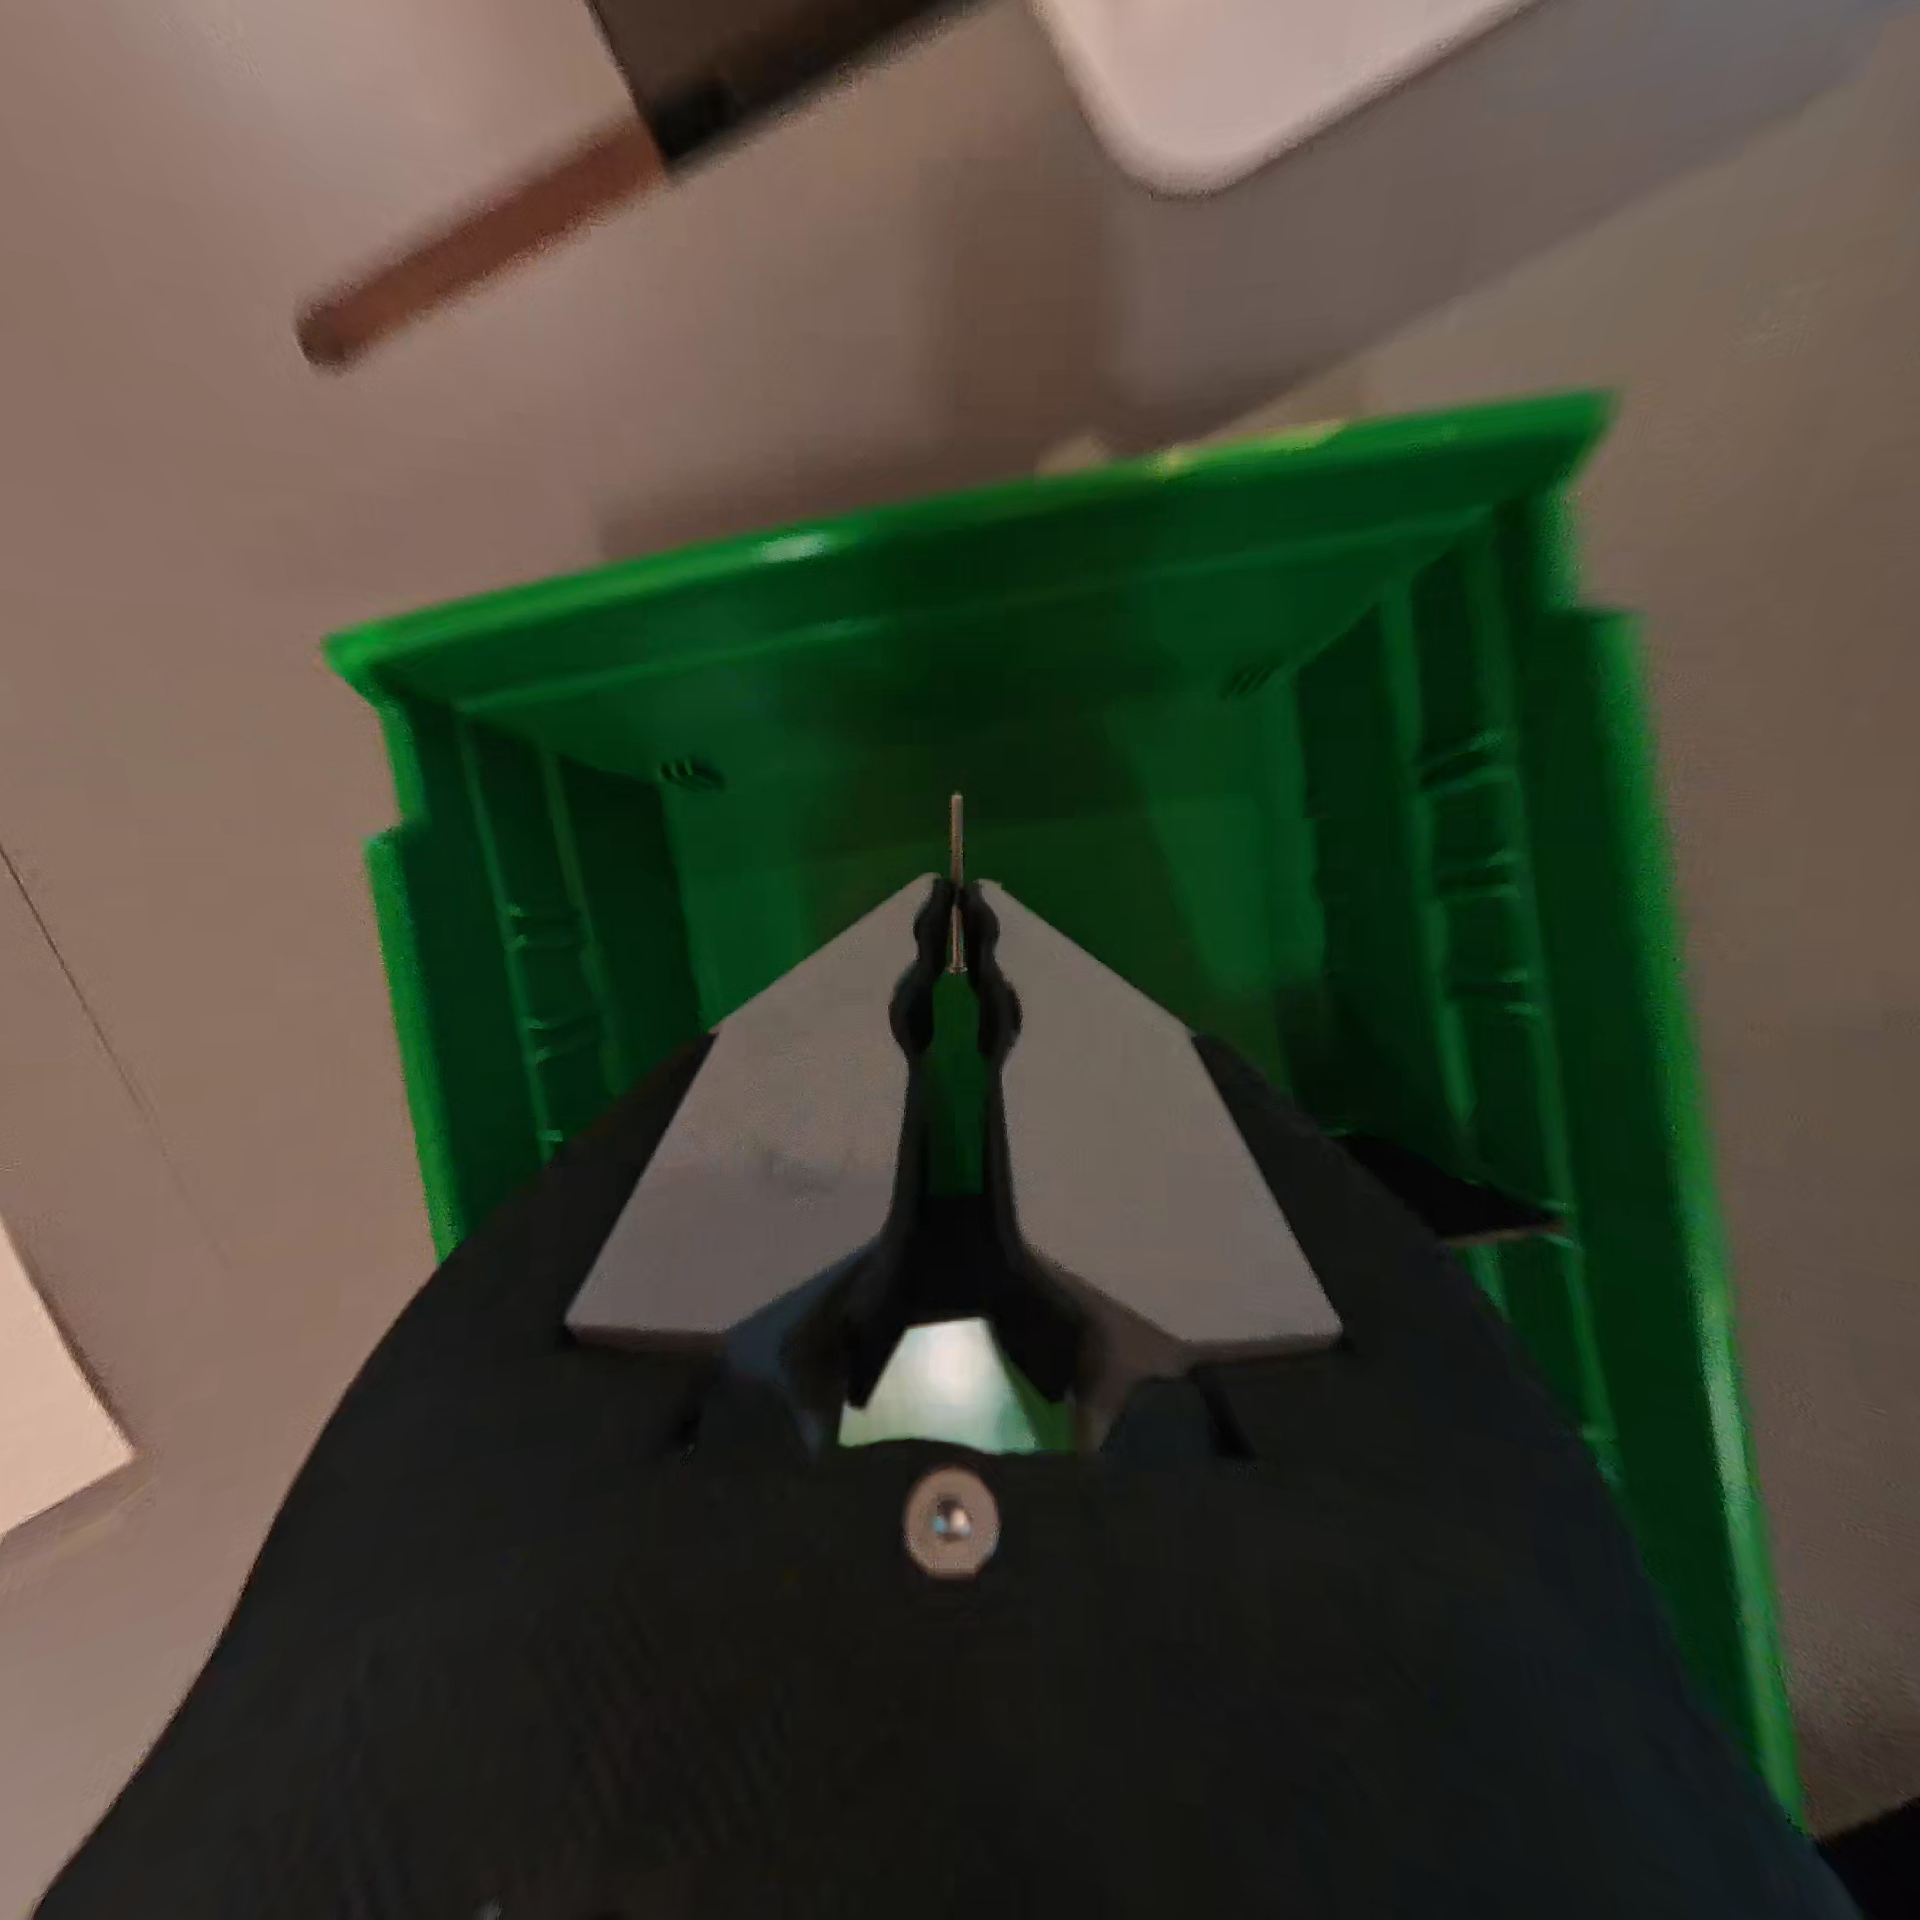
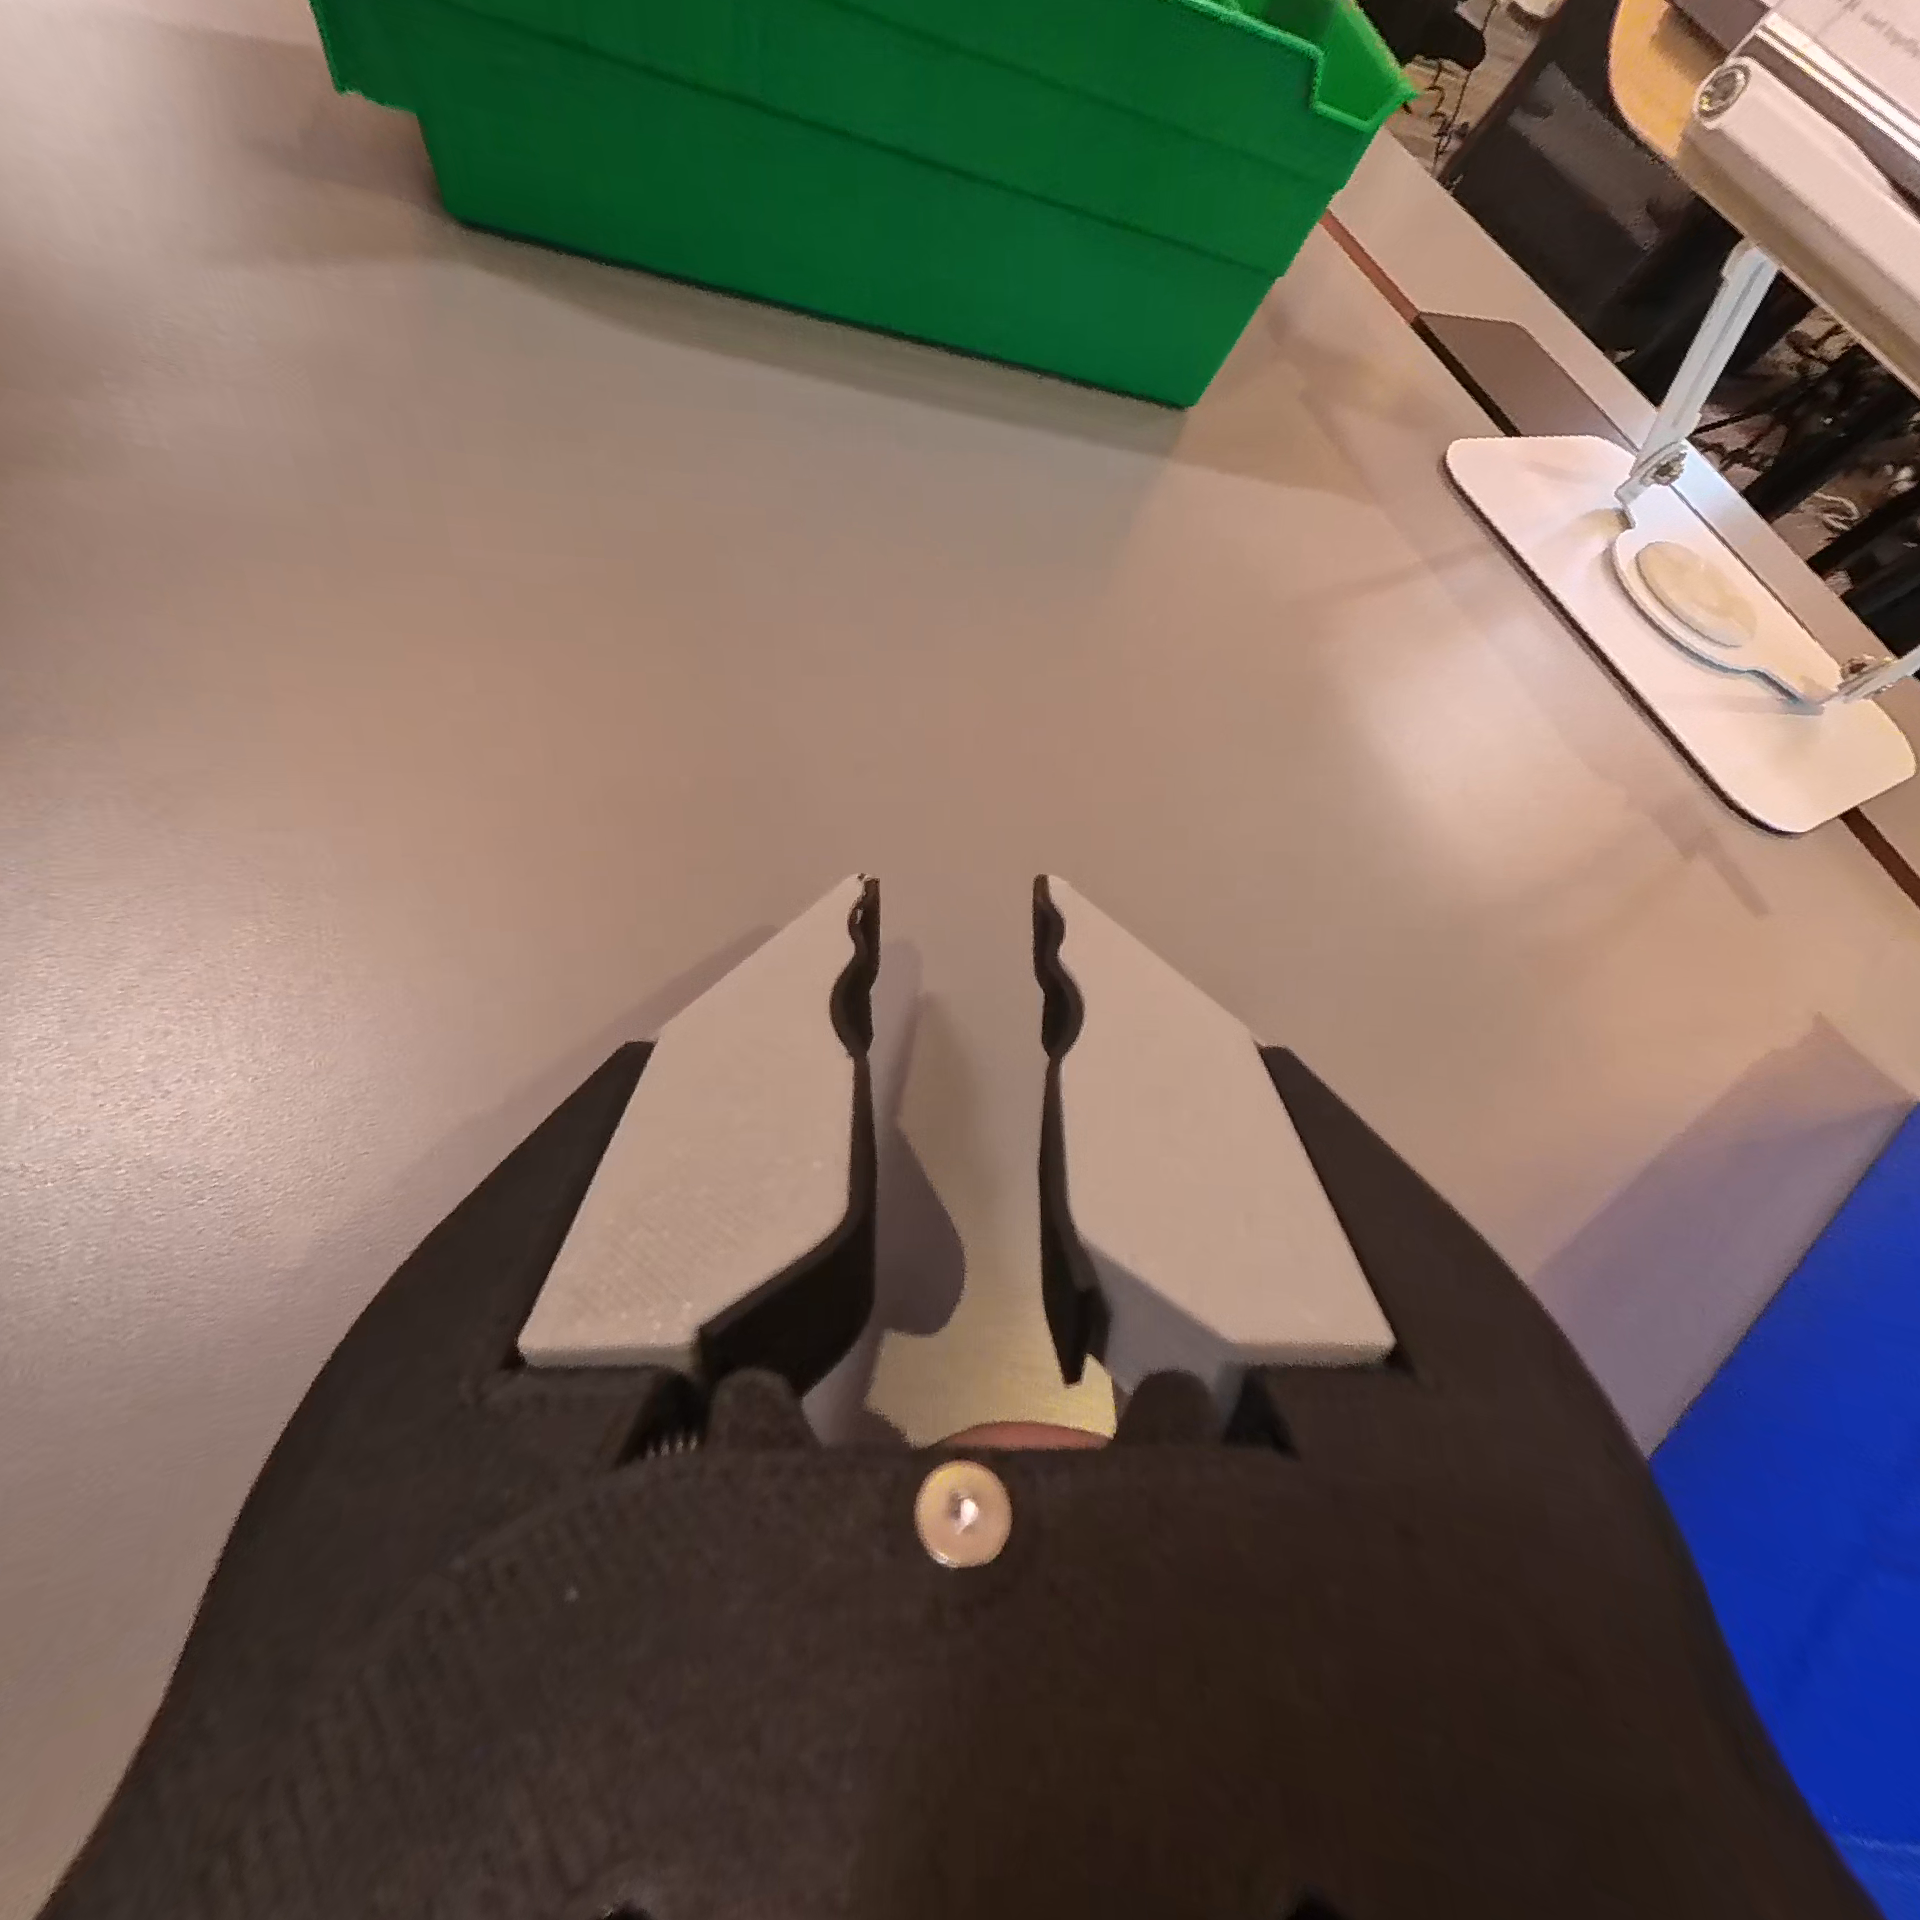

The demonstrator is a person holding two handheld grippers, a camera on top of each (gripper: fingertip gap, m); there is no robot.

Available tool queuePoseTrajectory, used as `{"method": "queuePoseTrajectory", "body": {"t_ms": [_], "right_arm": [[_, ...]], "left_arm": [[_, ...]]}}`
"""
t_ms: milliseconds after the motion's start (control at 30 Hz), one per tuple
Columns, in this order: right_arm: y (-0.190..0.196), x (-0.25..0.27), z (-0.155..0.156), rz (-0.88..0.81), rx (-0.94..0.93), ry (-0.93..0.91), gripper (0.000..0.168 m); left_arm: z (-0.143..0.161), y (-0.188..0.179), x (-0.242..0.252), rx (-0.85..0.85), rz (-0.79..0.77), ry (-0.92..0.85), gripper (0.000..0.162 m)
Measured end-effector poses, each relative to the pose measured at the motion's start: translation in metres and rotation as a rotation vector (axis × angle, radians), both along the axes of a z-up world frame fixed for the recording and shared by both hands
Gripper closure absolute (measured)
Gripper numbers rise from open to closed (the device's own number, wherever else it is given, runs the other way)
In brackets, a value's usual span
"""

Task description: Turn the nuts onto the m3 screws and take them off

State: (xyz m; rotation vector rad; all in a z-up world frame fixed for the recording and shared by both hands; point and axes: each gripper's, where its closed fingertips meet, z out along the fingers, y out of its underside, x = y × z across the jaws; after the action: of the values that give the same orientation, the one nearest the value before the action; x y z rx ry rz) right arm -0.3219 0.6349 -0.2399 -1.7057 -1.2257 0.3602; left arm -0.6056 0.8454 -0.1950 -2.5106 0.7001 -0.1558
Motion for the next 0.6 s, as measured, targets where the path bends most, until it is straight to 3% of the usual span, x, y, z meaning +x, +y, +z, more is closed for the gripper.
{"method": "queuePoseTrajectory", "body": {"t_ms": [133, 267, 367, 600], "right_arm": [[0.003, 0.003, 0.008, -0.017, 0.003, 0.042, 0.142], [0.007, 0.008, 0.018, -0.035, -0.010, 0.113, 0.142], [0.005, 0.009, 0.032, -0.015, -0.021, 0.208, 0.141], [-0.001, 0.018, 0.069, 0.066, -0.111, 0.504, 0.142]], "left_arm": [[0.071, -0.024, 0.040, 0.233, -0.079, -0.257, 0.161], [0.119, -0.088, 0.111, 0.362, -0.278, -0.459, 0.161], [0.116, -0.140, 0.173, 0.372, -0.444, -0.560, 0.161], [0.055, -0.204, 0.270, 0.477, -0.664, -0.781, 0.161]]}}
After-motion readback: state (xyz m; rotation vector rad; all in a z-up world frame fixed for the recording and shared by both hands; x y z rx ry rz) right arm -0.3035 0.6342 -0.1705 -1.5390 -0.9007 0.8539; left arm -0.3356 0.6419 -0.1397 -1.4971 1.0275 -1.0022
